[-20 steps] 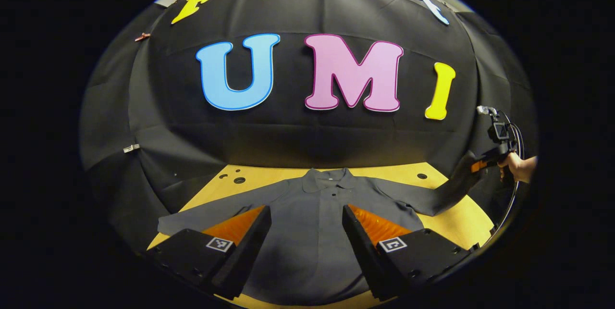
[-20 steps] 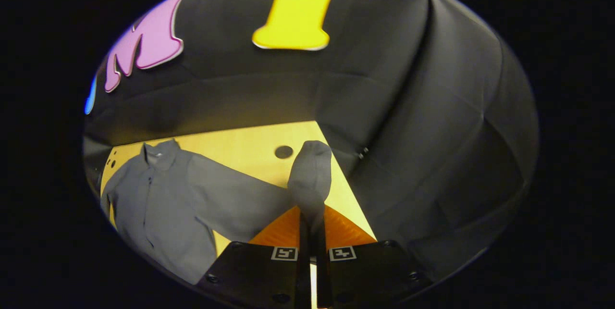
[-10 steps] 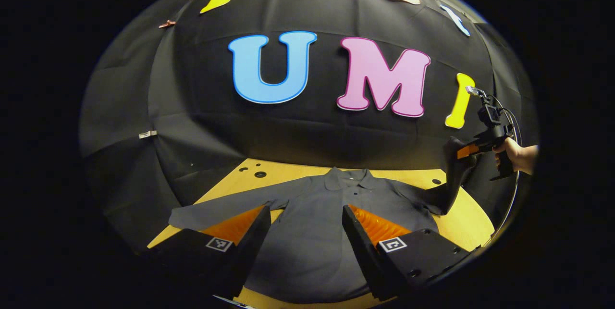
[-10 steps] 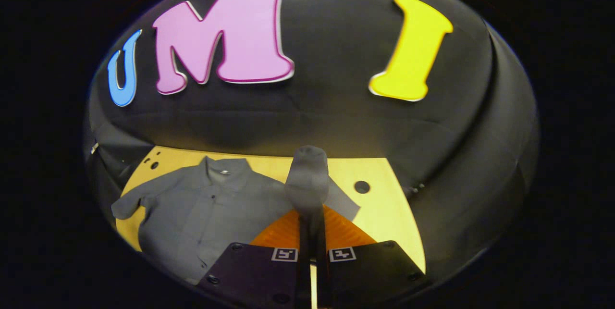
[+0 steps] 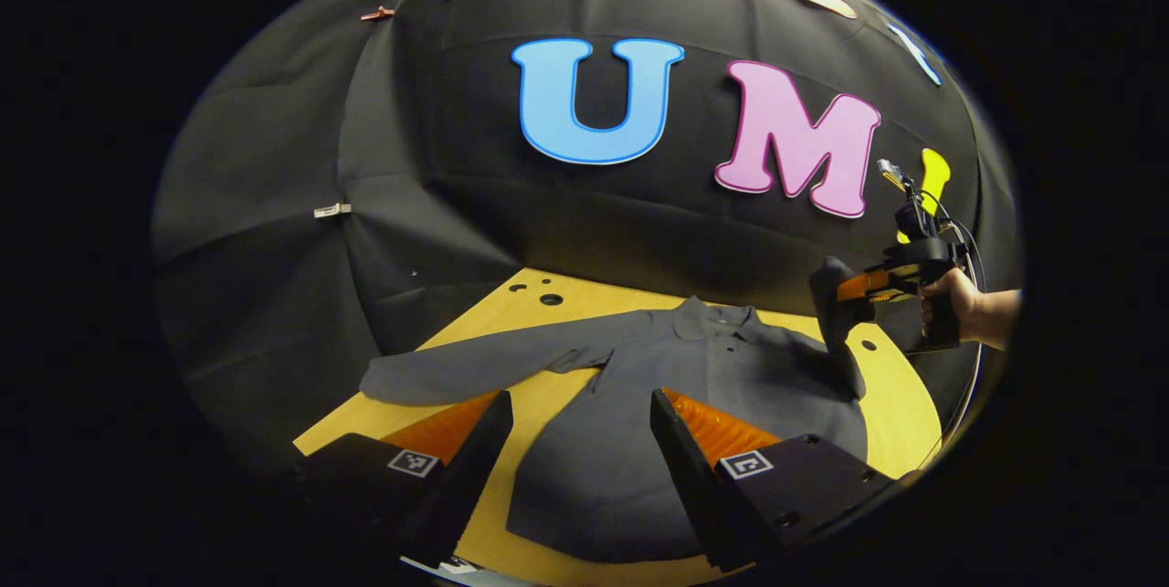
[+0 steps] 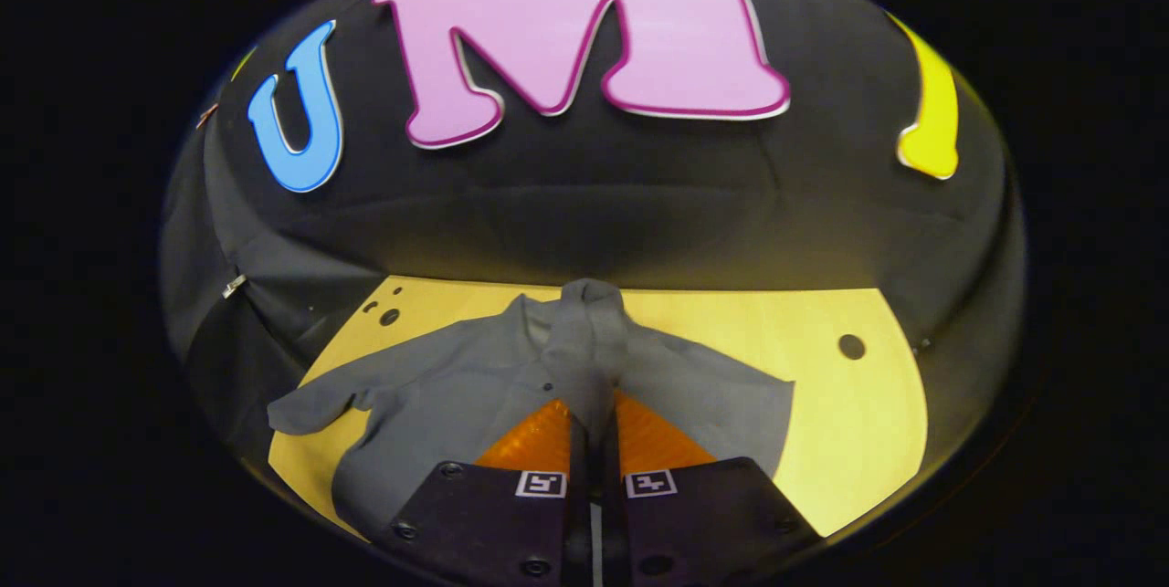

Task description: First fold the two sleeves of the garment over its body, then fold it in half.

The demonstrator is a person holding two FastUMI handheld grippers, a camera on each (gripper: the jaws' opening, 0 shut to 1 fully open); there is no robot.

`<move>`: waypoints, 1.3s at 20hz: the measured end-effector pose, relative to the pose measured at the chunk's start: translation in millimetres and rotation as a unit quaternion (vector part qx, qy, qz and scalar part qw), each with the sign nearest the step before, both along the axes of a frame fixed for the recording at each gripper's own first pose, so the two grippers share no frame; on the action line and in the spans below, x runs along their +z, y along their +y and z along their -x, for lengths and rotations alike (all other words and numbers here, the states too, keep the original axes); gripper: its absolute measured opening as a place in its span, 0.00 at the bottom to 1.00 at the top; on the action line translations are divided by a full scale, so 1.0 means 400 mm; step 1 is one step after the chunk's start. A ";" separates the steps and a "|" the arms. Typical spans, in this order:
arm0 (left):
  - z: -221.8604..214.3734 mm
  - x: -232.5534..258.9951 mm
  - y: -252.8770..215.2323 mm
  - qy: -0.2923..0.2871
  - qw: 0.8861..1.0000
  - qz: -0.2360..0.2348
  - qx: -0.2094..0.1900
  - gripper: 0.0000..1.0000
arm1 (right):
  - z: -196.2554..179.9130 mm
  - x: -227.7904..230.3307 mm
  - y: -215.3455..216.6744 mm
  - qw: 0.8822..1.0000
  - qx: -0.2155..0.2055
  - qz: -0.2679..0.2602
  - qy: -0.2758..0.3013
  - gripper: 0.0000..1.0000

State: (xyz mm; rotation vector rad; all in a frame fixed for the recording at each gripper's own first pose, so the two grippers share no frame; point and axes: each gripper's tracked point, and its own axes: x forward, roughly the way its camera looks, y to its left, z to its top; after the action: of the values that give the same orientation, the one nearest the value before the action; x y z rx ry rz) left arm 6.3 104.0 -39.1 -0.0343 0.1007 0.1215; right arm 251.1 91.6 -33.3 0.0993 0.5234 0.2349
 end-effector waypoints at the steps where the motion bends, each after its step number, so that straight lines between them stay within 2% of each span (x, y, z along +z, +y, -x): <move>1: -0.002 -0.007 0.018 0.002 1.000 0.002 0.005 0.96 | -0.003 -0.012 0.038 1.000 0.009 -0.014 0.004 0.09; 6: -0.024 -0.052 0.098 0.019 0.999 0.013 0.027 0.96 | -0.018 -0.081 0.205 0.995 0.031 -0.088 0.019 0.08; 12: -0.049 -0.108 0.164 0.036 0.998 0.030 0.046 0.96 | -0.049 -0.196 0.335 0.981 0.000 -0.178 0.080 0.09; 14: -0.053 -0.121 0.181 0.039 0.997 0.035 0.051 0.96 | -0.051 -0.228 0.370 0.975 -0.004 -0.200 0.097 0.12; 15: -0.056 -0.126 0.189 0.040 0.997 0.038 0.054 0.96 | -0.042 -0.240 0.379 0.973 -0.007 -0.206 0.108 0.02; 17: -0.061 -0.130 0.210 0.040 0.996 0.047 0.061 0.96 | -0.033 -0.277 0.402 0.970 -0.011 -0.209 0.124 0.22; 19: -0.067 -0.129 0.242 0.038 0.995 0.054 0.071 0.96 | -0.015 -0.286 0.411 0.969 -0.006 -0.207 0.134 0.63; 20: -0.070 -0.127 0.258 0.036 0.995 0.058 0.077 0.96 | -0.006 -0.292 0.405 0.971 -0.008 -0.196 0.133 0.87; 21: -0.075 -0.124 0.277 0.033 0.994 0.062 0.082 0.96 | 0.001 -0.293 0.397 0.974 -0.009 -0.187 0.131 1.00; 26: -0.120 -0.119 0.403 0.035 0.991 0.060 0.112 0.96 | 0.085 -0.277 0.317 0.976 -0.037 -0.174 0.126 0.99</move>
State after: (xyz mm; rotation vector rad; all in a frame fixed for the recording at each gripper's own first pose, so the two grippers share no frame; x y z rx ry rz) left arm 54.3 265.3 -86.6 -0.1607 0.1748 0.3411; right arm 217.2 218.4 -144.0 0.4945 0.7267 0.2418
